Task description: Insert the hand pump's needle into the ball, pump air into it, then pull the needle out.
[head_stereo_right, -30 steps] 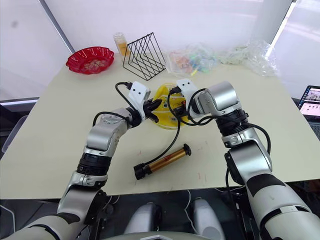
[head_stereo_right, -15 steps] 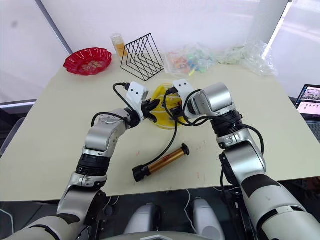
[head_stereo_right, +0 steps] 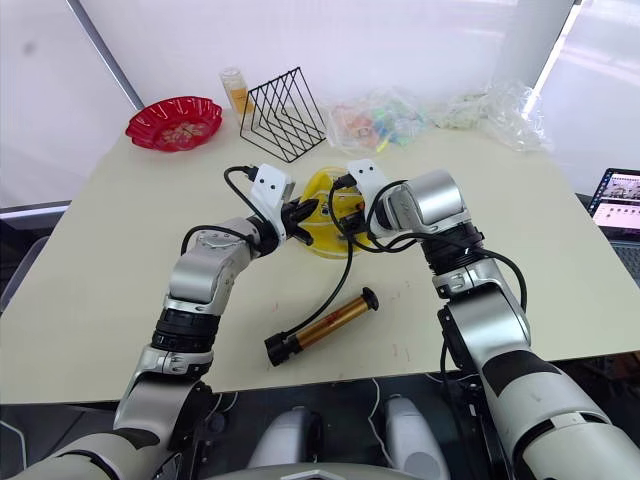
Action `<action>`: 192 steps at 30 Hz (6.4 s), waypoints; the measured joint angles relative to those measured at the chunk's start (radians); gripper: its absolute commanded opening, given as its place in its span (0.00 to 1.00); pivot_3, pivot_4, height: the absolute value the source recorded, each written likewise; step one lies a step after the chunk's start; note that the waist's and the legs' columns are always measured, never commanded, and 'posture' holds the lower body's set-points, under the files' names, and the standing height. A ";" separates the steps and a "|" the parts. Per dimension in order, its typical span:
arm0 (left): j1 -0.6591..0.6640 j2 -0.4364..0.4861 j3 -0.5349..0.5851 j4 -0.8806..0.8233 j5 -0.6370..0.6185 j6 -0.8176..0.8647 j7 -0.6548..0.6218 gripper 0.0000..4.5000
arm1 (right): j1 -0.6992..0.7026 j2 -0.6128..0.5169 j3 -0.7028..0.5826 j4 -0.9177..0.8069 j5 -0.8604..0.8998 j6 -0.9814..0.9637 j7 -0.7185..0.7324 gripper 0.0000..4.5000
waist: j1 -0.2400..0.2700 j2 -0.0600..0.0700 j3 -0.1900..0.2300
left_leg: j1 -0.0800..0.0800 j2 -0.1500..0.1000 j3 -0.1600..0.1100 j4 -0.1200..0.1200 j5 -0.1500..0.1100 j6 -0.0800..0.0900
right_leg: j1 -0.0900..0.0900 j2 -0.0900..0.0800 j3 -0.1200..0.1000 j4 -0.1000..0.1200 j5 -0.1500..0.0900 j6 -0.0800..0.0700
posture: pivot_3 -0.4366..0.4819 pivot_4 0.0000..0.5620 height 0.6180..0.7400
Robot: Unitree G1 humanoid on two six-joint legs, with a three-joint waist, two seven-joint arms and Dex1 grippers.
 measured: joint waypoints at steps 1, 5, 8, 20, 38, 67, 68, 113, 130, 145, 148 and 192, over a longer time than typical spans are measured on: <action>0.000 0.000 0.000 0.000 0.000 -0.001 0.000 0.01 | 0.004 -0.003 0.001 -0.004 0.000 -0.003 0.005 0.07 | 0.000 0.000 0.000 | 0.000 0.000 0.000 0.000 0.000 0.000 | 0.000 0.000 0.000 0.000 0.000 0.000 | 0.48 0.27 0.96; 0.000 0.000 0.000 0.005 0.000 -0.012 -0.007 0.01 | 0.026 -0.023 0.006 -0.041 0.001 -0.009 0.026 0.07 | 0.002 0.000 0.000 | -0.001 0.000 0.000 0.000 0.000 0.000 | 0.000 0.000 0.000 0.000 0.000 0.000 | 0.48 0.27 0.96; -0.001 -0.001 0.000 0.015 -0.001 -0.026 -0.012 0.01 | 0.049 -0.034 0.007 -0.082 0.002 -0.008 0.032 0.07 | 0.004 0.000 0.000 | -0.001 0.000 0.000 0.000 0.000 0.000 | 0.000 0.000 0.000 -0.001 0.000 0.000 | 0.48 0.27 0.96; -0.008 -0.019 -0.011 0.044 -0.006 -0.064 -0.042 0.00 | 0.115 -0.076 0.008 -0.231 0.029 0.018 0.033 0.78 | 0.034 0.001 0.000 | -0.005 -0.001 -0.002 -0.003 0.000 0.000 | -0.001 -0.002 -0.003 -0.004 0.000 0.000 | 0.48 0.27 0.96; -0.015 -0.019 -0.011 0.063 -0.013 -0.070 -0.039 0.00 | 0.249 -0.055 -0.153 -0.482 0.079 0.125 -0.106 0.78 | 0.035 0.001 0.000 | -0.005 -0.002 -0.003 -0.004 0.000 0.000 | -0.001 -0.003 -0.003 -0.005 0.000 0.000 | 0.48 0.27 0.96; -0.019 -0.019 -0.011 0.070 -0.012 -0.071 -0.038 0.00 | 0.366 0.067 -0.211 -0.517 0.091 0.019 -0.233 0.17 | 0.035 0.001 0.000 | -0.004 -0.002 -0.003 -0.004 0.000 0.000 | -0.001 -0.003 -0.003 -0.004 0.000 0.000 | 0.48 0.27 0.96; -0.019 -0.018 -0.010 0.071 -0.013 -0.072 -0.038 0.00 | 0.366 0.064 -0.211 -0.515 0.087 0.019 -0.236 0.07 | 0.034 0.001 0.000 | -0.004 -0.002 -0.002 -0.004 0.000 0.000 | -0.001 -0.003 -0.003 -0.004 0.000 0.000 | 0.48 0.27 0.96; -0.017 -0.008 -0.016 0.080 -0.012 -0.091 -0.068 0.00 | 0.037 -0.209 0.328 -0.270 -0.073 -0.119 0.159 0.07 | 0.031 0.000 0.000 | -0.003 -0.002 -0.002 -0.004 0.000 0.000 | -0.001 -0.002 -0.003 -0.004 0.000 0.000 | 0.48 0.27 0.96; -0.015 -0.007 -0.002 0.085 -0.010 -0.085 -0.068 0.00 | -0.019 -0.157 0.380 -0.099 -0.198 -0.246 0.294 0.07 | 0.025 0.001 -0.001 | 0.001 -0.001 -0.002 -0.003 0.000 0.000 | 0.001 -0.001 -0.003 -0.002 0.000 0.000 | 0.48 0.27 0.96; 0.002 -0.007 0.011 0.085 0.007 -0.074 -0.066 0.00 | -0.057 -0.051 0.367 0.097 -0.302 -0.349 0.326 0.07 | 0.003 0.000 -0.003 | 0.016 -0.001 -0.003 -0.004 0.000 0.000 | 0.016 0.000 -0.003 -0.003 -0.001 0.000 | 0.48 0.27 0.96; 0.003 -0.007 0.011 0.085 0.007 -0.073 -0.066 0.00 | -0.059 -0.031 0.359 0.127 -0.320 -0.361 0.325 0.07 | 0.003 -0.001 -0.005 | 0.016 -0.001 -0.003 -0.004 0.000 0.000 | 0.016 0.000 -0.003 -0.003 -0.001 0.000 | 0.48 0.27 0.96; -0.042 -0.012 0.002 0.190 -0.003 -0.176 -0.139 0.00 | 0.246 -0.129 0.137 -0.390 -0.245 -0.193 0.250 0.99 | 0.039 0.007 -0.008 | -0.003 -0.003 -0.016 -0.005 0.000 0.000 | 0.005 -0.002 -0.012 -0.011 -0.001 -0.002 | 0.48 0.27 0.96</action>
